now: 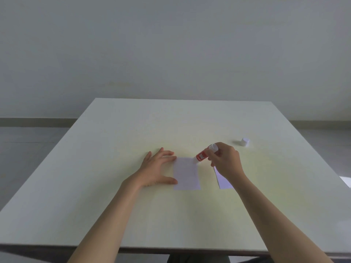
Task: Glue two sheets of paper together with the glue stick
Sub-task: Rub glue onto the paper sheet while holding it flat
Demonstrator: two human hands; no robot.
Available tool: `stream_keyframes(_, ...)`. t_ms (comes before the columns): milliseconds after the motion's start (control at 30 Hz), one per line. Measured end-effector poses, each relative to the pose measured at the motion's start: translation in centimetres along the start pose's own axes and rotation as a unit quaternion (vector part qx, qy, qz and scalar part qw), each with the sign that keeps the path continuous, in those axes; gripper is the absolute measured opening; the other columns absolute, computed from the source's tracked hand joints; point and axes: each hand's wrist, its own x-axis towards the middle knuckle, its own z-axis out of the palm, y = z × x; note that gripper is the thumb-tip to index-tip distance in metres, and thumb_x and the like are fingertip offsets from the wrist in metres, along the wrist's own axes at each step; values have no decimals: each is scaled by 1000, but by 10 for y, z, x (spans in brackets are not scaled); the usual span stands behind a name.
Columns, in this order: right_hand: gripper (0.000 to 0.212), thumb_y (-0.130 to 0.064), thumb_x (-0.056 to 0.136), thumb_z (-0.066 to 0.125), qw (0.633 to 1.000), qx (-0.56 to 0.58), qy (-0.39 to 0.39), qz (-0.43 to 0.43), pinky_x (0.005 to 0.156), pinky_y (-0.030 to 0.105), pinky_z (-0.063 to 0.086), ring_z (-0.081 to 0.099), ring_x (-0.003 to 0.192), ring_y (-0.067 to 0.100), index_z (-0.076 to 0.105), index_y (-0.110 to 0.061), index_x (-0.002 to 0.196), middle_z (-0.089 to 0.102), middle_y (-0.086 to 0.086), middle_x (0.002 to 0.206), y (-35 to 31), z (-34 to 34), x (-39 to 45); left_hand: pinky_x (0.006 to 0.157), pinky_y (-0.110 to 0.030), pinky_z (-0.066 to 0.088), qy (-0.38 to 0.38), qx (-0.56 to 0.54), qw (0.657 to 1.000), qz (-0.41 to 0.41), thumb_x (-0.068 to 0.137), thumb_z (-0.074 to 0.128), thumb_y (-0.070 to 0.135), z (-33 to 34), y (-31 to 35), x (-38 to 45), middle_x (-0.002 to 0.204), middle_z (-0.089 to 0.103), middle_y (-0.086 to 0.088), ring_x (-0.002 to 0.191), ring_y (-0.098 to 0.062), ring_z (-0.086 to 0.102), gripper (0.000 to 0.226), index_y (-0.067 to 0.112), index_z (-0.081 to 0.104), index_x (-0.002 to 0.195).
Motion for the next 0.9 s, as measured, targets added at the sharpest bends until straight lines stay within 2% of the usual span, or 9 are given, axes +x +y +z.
stream_keyframes(100,16,-20,85,58,1000,-3,6,-27,57,33,48,62,63,35,64,-10,74,68,12,64,-9,0,-4,119,-40,-9,-3,-3,1000,-4,68,76,51,-1,1,0,150,27,18,146,-3,1,85,29,38,142)
stream_keyframes(167,20,-19,82,58,998,-8,-9,-63,48,20,39,55,47,14,61,-21,62,62,-9,51,-20,6,-8,119,-40,-10,-6,5,1000,-8,69,75,49,-2,2,0,151,26,18,146,-4,0,85,29,37,142)
stream_keyframes(233,33,-17,78,58,994,-31,-35,-103,45,12,35,48,46,4,53,-33,50,61,-17,52,-32,18,-9,119,-40,-10,-8,9,1000,-11,70,76,48,-2,3,0,152,25,17,147,-4,0,84,28,37,142)
stream_keyframes(300,28,-17,78,58,989,-57,-61,-119,44,14,34,48,48,1,53,-31,54,59,-14,54,-39,31,-7,119,-41,-10,-8,2,1000,-11,69,77,47,-3,4,0,152,26,18,147,-4,0,82,30,39,140)
stream_keyframes(400,11,-18,80,58,986,-76,-71,-128,47,18,32,46,48,2,60,-17,70,50,-17,50,-39,44,-5,119,-42,-10,-8,-11,1000,-7,69,76,45,-2,3,0,151,26,19,146,-4,0,73,37,46,135)
stream_keyframes(600,9,-17,81,58,979,-99,-74,-159,50,23,34,45,50,3,61,-14,73,47,-18,51,-36,48,-9,119,-40,-12,-11,-14,1000,-10,68,75,49,1,-3,4,150,26,22,145,0,-2,76,36,44,136)
stream_keyframes(700,9,-17,81,58,978,-94,-74,-169,48,13,31,48,50,1,62,-13,74,47,-20,49,-34,46,-19,118,-40,-13,-17,-16,1000,-15,68,75,51,1,-5,5,151,24,22,145,1,-4,82,35,39,140)
stream_keyframes(833,10,-14,81,56,978,-72,-93,-174,54,9,38,52,58,-7,63,-11,73,58,-19,57,-32,38,-35,119,-44,-12,-15,-9,1000,-9,68,75,52,2,-6,6,152,24,18,146,-3,-2,84,34,38,141)
stream_keyframes(900,12,-12,81,56,980,-59,-99,-162,53,6,37,52,57,-8,61,-13,70,57,-23,51,-31,33,-42,118,-43,-12,-8,-10,1000,-9,67,75,52,3,-6,6,152,25,17,146,-4,-1,86,32,38,142)
